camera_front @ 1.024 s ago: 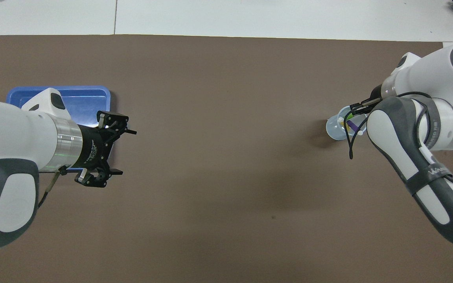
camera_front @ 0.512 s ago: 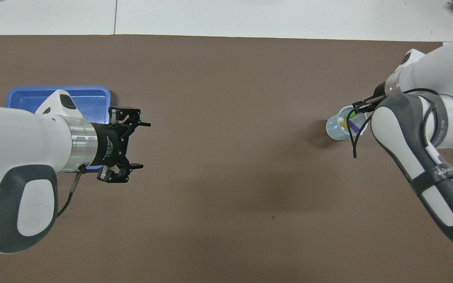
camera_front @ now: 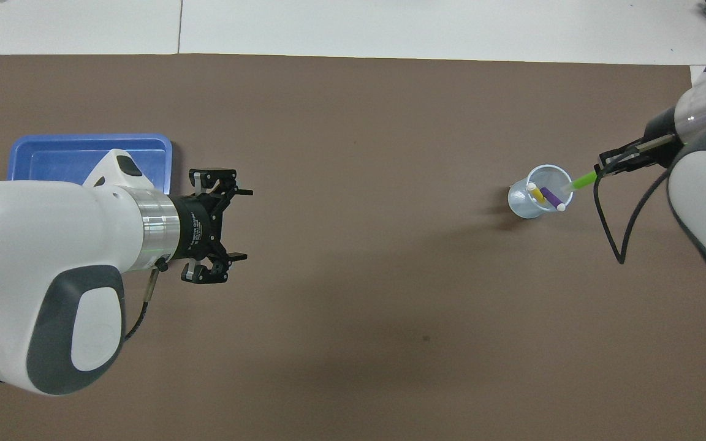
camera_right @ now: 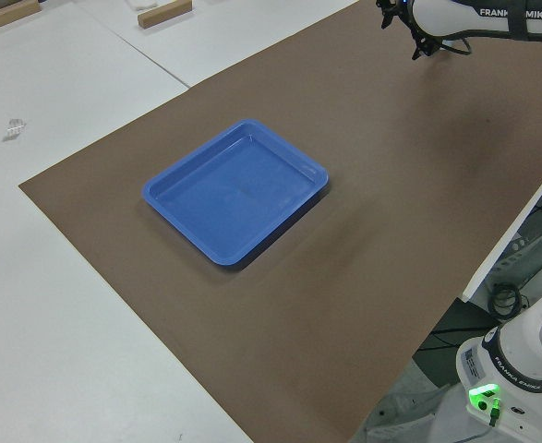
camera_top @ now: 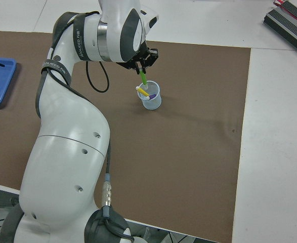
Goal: Right arm passes pens to left for tray arrangement
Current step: 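Carry the green pen toward the left gripper while the left gripper approaches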
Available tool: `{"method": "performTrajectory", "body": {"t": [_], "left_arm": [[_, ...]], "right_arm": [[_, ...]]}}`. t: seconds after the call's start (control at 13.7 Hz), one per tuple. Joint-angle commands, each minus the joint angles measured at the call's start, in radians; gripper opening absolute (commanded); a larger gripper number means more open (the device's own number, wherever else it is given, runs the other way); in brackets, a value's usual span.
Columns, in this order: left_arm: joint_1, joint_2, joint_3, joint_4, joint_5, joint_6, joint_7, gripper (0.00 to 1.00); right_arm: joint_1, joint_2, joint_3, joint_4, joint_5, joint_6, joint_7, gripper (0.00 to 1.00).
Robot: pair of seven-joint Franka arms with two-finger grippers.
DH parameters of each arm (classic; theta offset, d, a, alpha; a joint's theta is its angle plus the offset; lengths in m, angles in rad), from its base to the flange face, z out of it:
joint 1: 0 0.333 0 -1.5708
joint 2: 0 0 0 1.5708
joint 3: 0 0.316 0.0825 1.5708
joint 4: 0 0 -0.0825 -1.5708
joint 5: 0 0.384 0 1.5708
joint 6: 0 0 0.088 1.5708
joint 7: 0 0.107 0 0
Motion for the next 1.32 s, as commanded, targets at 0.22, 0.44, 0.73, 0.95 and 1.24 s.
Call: {"method": "performTrajectory", "body": {"t": [0.22,0.44,0.73,0.95,1.24], "left_arm": [[-0.056,-0.004,0.012,-0.021,-0.047,0.046,-0.076,1.00],[-0.101,0.003,0.012,-0.019,-0.049,0.084,-0.154,1.00],[-0.188,0.019,0.012,-0.019,-0.053,0.184,-0.351,1.00],[-0.248,0.048,0.012,-0.019,-0.053,0.290,-0.466,1.00],[-0.291,0.125,0.014,-0.002,-0.053,0.455,-0.563,1.00]], "right_arm": [[0.023,0.016,0.046,0.055,0.175,-0.037,0.197,0.02],[0.086,0.025,0.052,0.002,0.284,0.044,0.361,0.02],[0.156,0.043,0.052,-0.057,0.492,0.207,0.559,0.02],[0.233,0.074,0.052,-0.057,0.524,0.325,0.719,0.02],[0.287,0.080,0.051,-0.058,0.521,0.385,0.828,0.02]]}}
